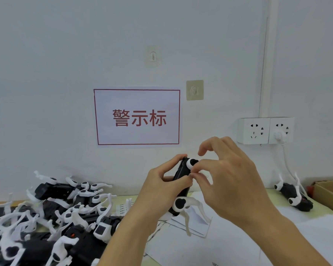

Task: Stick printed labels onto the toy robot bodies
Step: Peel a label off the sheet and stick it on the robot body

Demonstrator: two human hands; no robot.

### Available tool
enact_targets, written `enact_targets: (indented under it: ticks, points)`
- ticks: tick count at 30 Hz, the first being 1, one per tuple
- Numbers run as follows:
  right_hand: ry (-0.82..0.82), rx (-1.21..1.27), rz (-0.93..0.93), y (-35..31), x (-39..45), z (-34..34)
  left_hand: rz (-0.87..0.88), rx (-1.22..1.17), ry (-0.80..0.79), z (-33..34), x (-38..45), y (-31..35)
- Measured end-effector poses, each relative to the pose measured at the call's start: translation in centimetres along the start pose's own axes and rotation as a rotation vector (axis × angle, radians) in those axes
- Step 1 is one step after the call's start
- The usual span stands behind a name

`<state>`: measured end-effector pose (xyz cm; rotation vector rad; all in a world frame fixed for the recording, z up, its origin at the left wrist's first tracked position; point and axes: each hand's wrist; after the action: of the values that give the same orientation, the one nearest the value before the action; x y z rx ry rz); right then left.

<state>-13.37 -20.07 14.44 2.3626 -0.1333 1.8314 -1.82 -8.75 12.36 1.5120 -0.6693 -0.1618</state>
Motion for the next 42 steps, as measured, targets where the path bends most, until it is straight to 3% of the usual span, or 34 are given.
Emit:
enact_targets:
  ticks: [15, 21, 26, 33, 42]
  points:
    - [0.064, -0.014, 0.173, 0.0, 0.1, -0.1, -0.006, -0.022, -0.024, 0.0, -0.2, 0.1]
    - [-0.089, 0.403, 0.637, 1.8, -0.1, 0.7, -0.013, -0.067, -0.025, -0.1, -0.1, 0.2]
    - [-0.328, 0.678, 0.898, 2.4, -0.4, 0.9, -0.04, -0.189, -0.051, 0.0, 0.1, 0.1]
    - [-0.387, 0.943, 1.036, 1.8, -0.6, 1.2, -0.009, -0.269, -0.109, -0.1, 0.0, 0.3]
    - [-0.435, 1.062, 1.12, 2.4, -0.6, 1.2, -0.004, -0.297, -0.115, -0.1, 0.2, -0.2]
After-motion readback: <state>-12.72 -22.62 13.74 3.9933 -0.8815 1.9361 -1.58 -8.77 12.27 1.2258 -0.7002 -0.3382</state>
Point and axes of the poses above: each hand's wrist, its own x-axis towards the middle knuckle, its own z-axis out of the palm, y = z × x, and after that the axes turned 15 degrees about y, right-handed
